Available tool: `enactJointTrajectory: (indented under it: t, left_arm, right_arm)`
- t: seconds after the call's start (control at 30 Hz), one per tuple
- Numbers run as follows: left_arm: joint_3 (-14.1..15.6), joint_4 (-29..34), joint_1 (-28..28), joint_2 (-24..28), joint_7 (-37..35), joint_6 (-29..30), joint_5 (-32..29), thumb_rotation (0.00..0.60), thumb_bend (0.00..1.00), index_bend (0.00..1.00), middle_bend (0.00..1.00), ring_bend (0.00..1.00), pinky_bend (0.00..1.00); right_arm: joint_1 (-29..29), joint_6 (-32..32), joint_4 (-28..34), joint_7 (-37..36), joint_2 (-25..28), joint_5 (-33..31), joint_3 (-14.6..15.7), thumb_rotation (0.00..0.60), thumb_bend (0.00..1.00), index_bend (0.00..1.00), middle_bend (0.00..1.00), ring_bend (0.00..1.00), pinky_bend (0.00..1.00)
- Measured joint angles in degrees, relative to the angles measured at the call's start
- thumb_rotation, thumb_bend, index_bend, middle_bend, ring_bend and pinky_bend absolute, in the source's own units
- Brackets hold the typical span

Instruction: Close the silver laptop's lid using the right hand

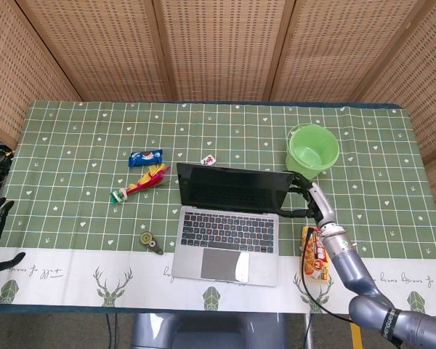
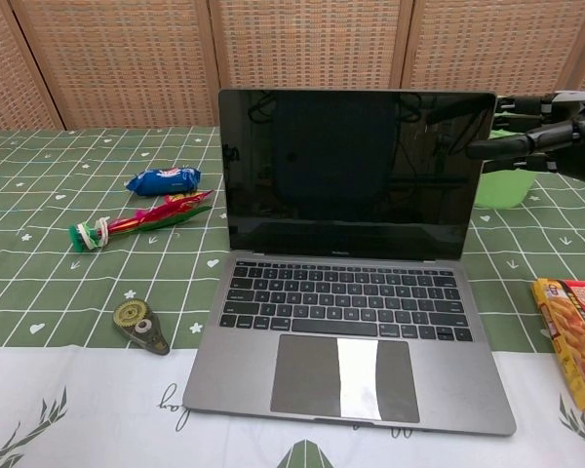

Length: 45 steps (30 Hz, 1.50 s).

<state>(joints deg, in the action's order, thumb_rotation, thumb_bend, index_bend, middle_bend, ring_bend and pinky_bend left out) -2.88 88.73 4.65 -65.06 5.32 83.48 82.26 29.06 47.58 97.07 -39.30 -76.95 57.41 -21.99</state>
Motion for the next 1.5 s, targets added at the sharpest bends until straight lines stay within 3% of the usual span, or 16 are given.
enactJointTrajectory:
  t: [0.47,0.97,1.17,1.5]
  left_arm:
    - [0.1,0.0,0.1,0.0,-0.1,-0.1,0.0,0.6,0.0,0.0,0.0,0.0,0.0]
    - [0.1,0.2,0.0,0.2,-0.2,0.2,0.2,0.6,0.0,0.0,0.0,0.0,0.0]
    - [0.0,0.4,-0.1,0.1,-0.2,0.6,0.2,0.6,0.0,0.0,0.0,0.0,0.0]
    - [0.1,0.7,-0.2,0.2,-0.2,0.7,0.3,0.6,0.0,0.0,0.0,0.0,0.0]
  right_arm:
    - [-0.1,-4.1,0.8,-5.7,1.1,0.9,-1.5,0.6,0.27,0.38,0.39,0.4,0.42]
    - [-1.1,-10.4,2.3,-15.9,4.4,7.2,-2.6,0.6,0.23,0.43,0.43,0.45,0.47]
    - [-1.1,-12.8,2.9,-19.2,5.5,9.0,-2.6,0.6,0.16,0.43,0.43,0.45,0.47]
    - [-1.1,-19.3,4.3,-31.7,8.1,16.0,-3.4,0.6,0.13,0.43,0.43,0.45,0.47]
